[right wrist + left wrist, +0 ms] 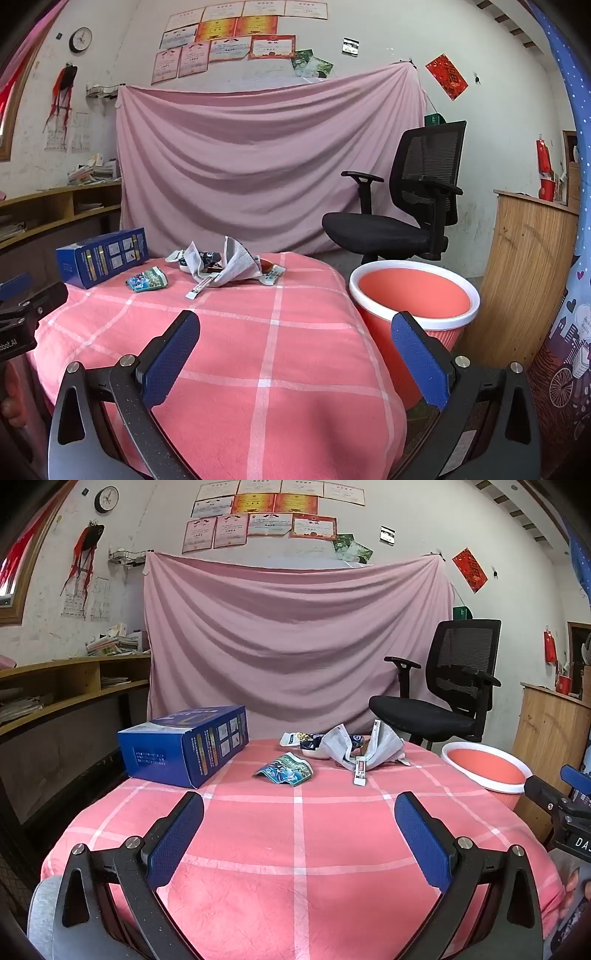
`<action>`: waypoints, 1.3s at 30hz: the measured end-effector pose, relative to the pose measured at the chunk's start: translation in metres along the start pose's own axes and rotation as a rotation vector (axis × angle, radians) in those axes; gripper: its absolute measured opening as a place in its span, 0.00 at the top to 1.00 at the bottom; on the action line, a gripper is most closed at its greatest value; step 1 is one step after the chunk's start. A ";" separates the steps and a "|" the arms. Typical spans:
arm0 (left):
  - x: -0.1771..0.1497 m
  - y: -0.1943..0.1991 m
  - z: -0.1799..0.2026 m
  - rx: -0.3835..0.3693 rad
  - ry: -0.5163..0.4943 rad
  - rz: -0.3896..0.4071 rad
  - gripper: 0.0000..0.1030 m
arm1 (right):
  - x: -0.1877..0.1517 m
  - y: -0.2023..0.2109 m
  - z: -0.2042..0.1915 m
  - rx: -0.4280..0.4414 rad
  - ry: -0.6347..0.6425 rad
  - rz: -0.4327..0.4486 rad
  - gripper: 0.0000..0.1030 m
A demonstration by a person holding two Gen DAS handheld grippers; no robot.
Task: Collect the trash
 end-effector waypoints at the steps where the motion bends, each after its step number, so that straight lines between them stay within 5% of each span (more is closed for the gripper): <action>1: 0.000 0.000 0.000 0.000 0.001 0.000 0.02 | 0.000 0.000 0.000 0.000 -0.002 0.000 0.00; 39: 0.000 0.000 0.000 -0.003 0.002 -0.003 0.02 | -0.001 0.000 0.002 0.001 -0.009 -0.003 0.00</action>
Point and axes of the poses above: each gripper's, at about its wrist camera, not at the fingertips, and y roughly against the way its jaws point, z to its right, x to its top, the point moved 7 cm from there along -y, roughly the way its jaws point, and after that the axes turned 6 degrees about -y, right-handed, at the moved point
